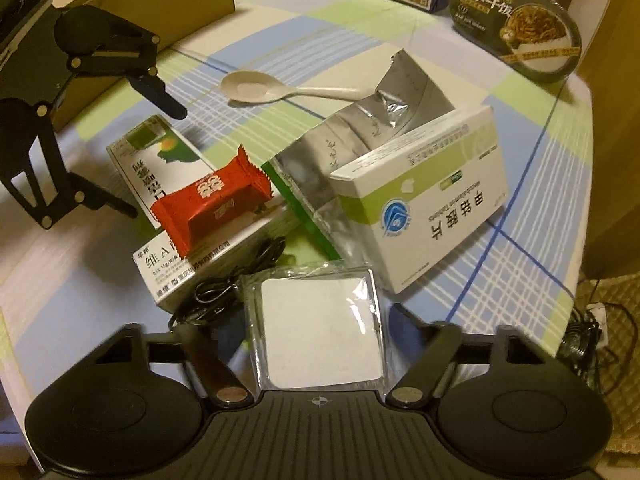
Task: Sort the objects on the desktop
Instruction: 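Grasp the green spray box with the left tool while the right tool grasps the bagged white pad, then lift and carry the spray box and bagged pad toward the cardboard box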
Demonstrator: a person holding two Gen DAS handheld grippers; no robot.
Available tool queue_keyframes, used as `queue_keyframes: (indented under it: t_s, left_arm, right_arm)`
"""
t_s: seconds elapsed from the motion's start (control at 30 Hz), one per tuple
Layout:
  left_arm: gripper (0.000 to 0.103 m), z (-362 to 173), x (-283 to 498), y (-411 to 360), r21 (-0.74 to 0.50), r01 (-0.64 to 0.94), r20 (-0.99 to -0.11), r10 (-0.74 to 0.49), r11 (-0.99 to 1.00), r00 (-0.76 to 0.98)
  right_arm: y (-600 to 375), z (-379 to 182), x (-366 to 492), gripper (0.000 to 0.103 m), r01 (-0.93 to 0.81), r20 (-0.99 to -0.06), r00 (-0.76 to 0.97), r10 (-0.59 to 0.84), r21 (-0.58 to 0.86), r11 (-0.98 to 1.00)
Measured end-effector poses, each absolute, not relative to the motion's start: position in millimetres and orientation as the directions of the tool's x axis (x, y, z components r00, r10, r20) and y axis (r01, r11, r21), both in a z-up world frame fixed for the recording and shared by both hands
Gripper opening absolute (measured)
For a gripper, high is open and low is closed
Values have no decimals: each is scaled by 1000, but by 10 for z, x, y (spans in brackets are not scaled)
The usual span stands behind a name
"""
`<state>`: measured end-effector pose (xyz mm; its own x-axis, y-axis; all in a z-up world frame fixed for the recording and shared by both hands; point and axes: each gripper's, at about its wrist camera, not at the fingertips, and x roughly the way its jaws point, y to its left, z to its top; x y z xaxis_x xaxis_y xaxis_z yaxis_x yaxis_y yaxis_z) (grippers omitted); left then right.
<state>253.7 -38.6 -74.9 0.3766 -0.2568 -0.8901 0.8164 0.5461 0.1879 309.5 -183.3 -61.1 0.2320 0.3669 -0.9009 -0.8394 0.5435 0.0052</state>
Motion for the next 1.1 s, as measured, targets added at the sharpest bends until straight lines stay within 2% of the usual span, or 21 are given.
queue_keyframes:
  t_s: [0.07, 0.27, 0.53, 0.9, 1.1]
  left_arm:
    - [75, -776, 2552, -381, 184, 812, -893, -251, 553, 374]
    - [69, -805, 2538, -385, 183, 803, -897, -238, 566, 372]
    - [52, -723, 2272, -283, 147, 730, -907, -204, 667, 369]
    - [51, -607, 1492, -205, 88, 590, -884, -210, 803, 418]
    - [58, -627, 1483, -271, 81, 554, -859, -225, 828, 461]
  right_arm:
    - [-1829, -616, 3079, 58, -835, -901, 238, 362, 0, 550]
    - [-1862, -589, 2911, 56, -827, -908, 227, 352, 11, 561]
    - [-1978, -549, 2502, 56, -739, -904, 245, 350, 60, 671]
    - [-2043, -408, 1916, 56, -625, -885, 263, 383, 147, 767]
    - [-1955, -448, 1752, 56, -610, -876, 306, 374, 121, 783]
